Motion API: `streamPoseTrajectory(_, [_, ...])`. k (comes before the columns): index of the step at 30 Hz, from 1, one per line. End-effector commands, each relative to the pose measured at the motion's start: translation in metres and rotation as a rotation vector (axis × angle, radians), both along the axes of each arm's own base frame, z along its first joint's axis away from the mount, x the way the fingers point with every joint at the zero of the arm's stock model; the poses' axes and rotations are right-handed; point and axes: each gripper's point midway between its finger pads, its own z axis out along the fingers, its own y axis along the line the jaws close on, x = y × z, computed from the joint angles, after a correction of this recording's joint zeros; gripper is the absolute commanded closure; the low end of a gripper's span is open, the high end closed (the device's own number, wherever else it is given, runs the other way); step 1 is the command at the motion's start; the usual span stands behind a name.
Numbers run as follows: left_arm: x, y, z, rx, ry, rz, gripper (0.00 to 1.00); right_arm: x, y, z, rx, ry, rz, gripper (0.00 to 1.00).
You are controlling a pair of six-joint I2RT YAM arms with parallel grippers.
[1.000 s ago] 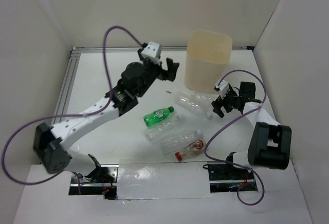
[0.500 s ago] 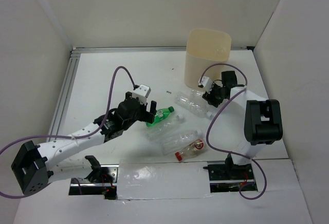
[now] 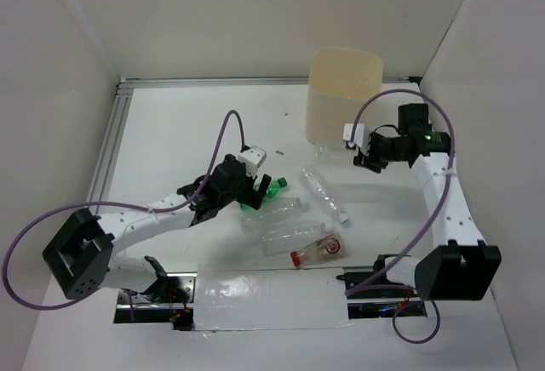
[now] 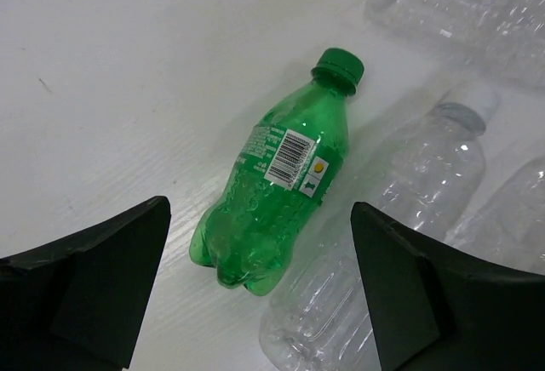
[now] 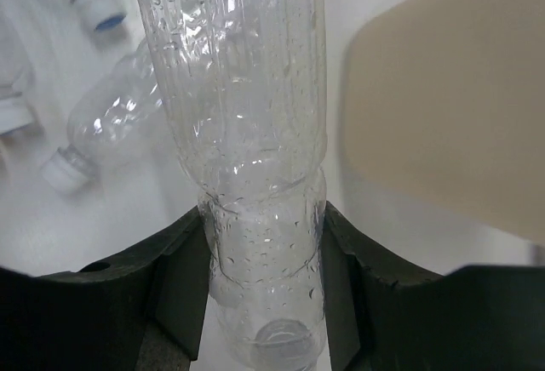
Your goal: Put the plastic bottles in the bin
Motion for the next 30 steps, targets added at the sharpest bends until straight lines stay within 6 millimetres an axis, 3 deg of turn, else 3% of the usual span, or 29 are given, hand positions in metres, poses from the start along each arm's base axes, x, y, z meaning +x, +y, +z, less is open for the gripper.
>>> streamPoseTrajectory(1, [0.016, -0.02, 0.008, -0.02, -0.022, -0.067, 0.0, -0.011, 0.027, 0.083, 0.118, -0.142, 0.076, 0.74])
streamPoseTrajectory(3, [0.017, -0.023, 0.001, 0.001, 0.0, -0.082, 0.0, 0.001, 0.038, 0.124, 0.202, -0.199, 0.016, 0.74])
streamPoseTrajectory(4, [0.019, -0.025, -0.002, 0.008, 0.007, -0.082, 0.0, 0.021, 0.039, 0.174, 0.222, -0.359, -0.008, 0.74])
streamPoseTrajectory(5, [0.02, -0.021, -0.016, 0.037, 0.04, -0.073, 0.0, 0.032, 0.036, 0.191, 0.252, -0.38, -0.099, 0.74])
streamPoseTrajectory(7, [0.025, -0.025, -0.016, 0.044, 0.036, -0.078, 0.0, 0.061, 0.039, 0.234, 0.263, -0.514, -0.139, 0.74])
streamPoseTrajectory(8, [0.025, -0.025, -0.016, 0.044, 0.036, -0.078, 0.0, 0.076, 0.029, 0.241, 0.221, -0.555, -0.207, 0.74])
streamPoseTrajectory(9, [0.025, -0.024, -0.02, 0.057, 0.039, -0.083, 0.0, 0.097, 0.033, 0.233, 0.187, -0.549, -0.223, 0.74])
streamPoseTrajectory(10, [0.029, -0.023, -0.021, 0.055, 0.038, -0.072, 0.0, 0.11, 0.03, 0.244, 0.152, -0.605, -0.245, 0.74])
streamPoseTrajectory(11, [0.028, -0.024, -0.021, 0.051, 0.041, -0.081, 0.0, 0.125, 0.018, 0.243, 0.081, -0.633, -0.312, 0.74])
streamPoseTrajectory(12, [0.031, -0.025, -0.022, 0.053, 0.045, -0.088, 0.0, 0.145, 0.018, 0.224, 0.003, -0.624, -0.296, 0.74])
streamPoseTrajectory(14, [0.034, -0.024, -0.029, 0.059, 0.063, -0.088, 0.0, 0.167, 0.009, 0.23, -0.071, -0.668, -0.32, 0.72])
streamPoseTrajectory(15, [0.035, -0.027, -0.026, 0.049, 0.06, -0.095, 0.0, 0.186, 0.007, 0.215, -0.135, -0.662, -0.298, 0.7])
streamPoseTrajectory(17, [0.035, -0.027, -0.03, 0.063, 0.063, -0.102, 0.0, 0.2, 0.003, 0.226, -0.188, -0.692, -0.293, 0.69])
streamPoseTrajectory(18, [0.033, -0.027, -0.032, 0.065, 0.075, -0.11, 0.02, 0.214, 0.001, 0.212, -0.232, -0.668, -0.291, 0.69])
streamPoseTrajectory(19, [0.033, -0.027, -0.032, 0.065, 0.075, -0.11, 0.02, 0.219, 0.0, 0.214, -0.251, -0.674, -0.288, 0.67])
streamPoseTrajectory(20, [0.034, -0.023, -0.034, 0.071, 0.083, -0.101, 0.03, 0.223, -0.003, 0.231, -0.262, -0.715, -0.302, 0.67])
streamPoseTrajectory(25, [0.028, -0.018, -0.029, 0.062, 0.072, -0.101, 0.03, 0.234, -0.045, 0.247, -0.502, -0.818, -0.329, 0.67])
streamPoseTrajectory(29, [0.026, -0.016, -0.028, 0.06, 0.069, -0.101, 0.03, 0.224, -0.054, 0.239, -0.646, -0.827, -0.211, 0.67])
streamPoseTrajectory(30, [0.026, -0.016, -0.028, 0.06, 0.069, -0.101, 0.03, 0.222, -0.054, 0.226, -0.673, -0.8, -0.178, 0.66])
